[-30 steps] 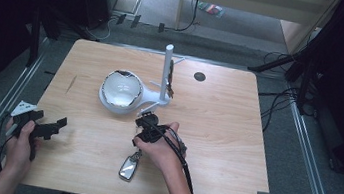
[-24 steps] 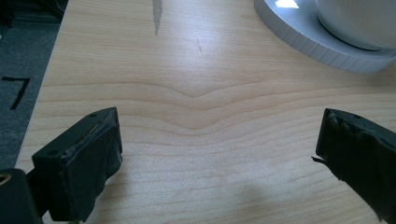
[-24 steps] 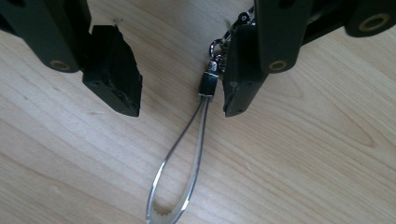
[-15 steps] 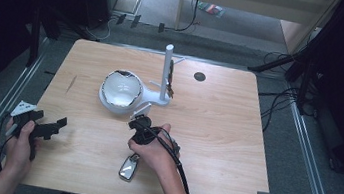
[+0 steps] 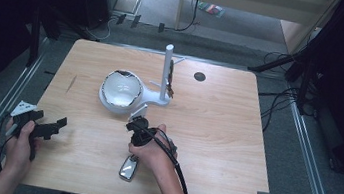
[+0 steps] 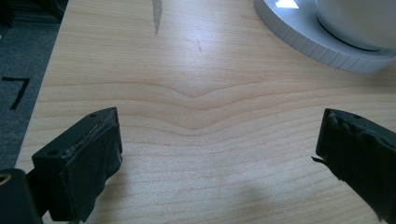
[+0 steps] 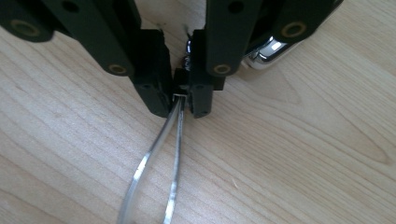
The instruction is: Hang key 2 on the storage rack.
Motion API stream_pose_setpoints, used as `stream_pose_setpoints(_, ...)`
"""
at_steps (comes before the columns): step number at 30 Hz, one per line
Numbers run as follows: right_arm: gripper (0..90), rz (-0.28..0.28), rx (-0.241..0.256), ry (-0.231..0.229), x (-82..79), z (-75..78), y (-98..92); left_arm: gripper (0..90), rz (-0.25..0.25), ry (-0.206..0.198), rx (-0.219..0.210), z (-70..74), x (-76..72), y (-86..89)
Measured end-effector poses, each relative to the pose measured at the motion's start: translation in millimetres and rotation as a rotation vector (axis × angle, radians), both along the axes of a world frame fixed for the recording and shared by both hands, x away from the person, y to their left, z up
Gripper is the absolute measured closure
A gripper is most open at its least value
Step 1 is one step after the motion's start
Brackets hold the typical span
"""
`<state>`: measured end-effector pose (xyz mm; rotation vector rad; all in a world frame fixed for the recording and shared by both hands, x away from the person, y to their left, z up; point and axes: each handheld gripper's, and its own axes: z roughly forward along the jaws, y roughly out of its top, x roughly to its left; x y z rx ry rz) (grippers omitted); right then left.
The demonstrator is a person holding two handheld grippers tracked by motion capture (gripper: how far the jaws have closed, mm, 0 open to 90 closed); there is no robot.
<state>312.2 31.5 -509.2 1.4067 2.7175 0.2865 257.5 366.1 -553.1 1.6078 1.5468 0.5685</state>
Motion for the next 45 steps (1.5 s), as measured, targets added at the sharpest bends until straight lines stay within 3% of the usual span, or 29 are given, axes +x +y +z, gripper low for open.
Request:
stream_pose_setpoints(8,83.4,0.010,-0.010,-0.011,-1.5,0.4,0.7,0.7,0.000,0.000,0.000,0.0,0.0,0.0)
stream_pose_setpoints(16,83.5,0.009,0.041,-0.068,-3.4,9.8,-5.2,0.7,0.000,0.000,0.001,0.0,0.0,-0.1)
stream_pose_setpoints(18,83.5,0.000,0.071,-0.096,-5.0,17.6,-8.7,0.7,0.000,0.000,0.001,0.0,0.0,-0.1)
stream_pose_setpoints(45,83.8,-0.073,0.221,-0.372,-15.7,66.9,-35.3,0.7,0.003,-0.002,-0.001,-0.1,0.3,-0.5)
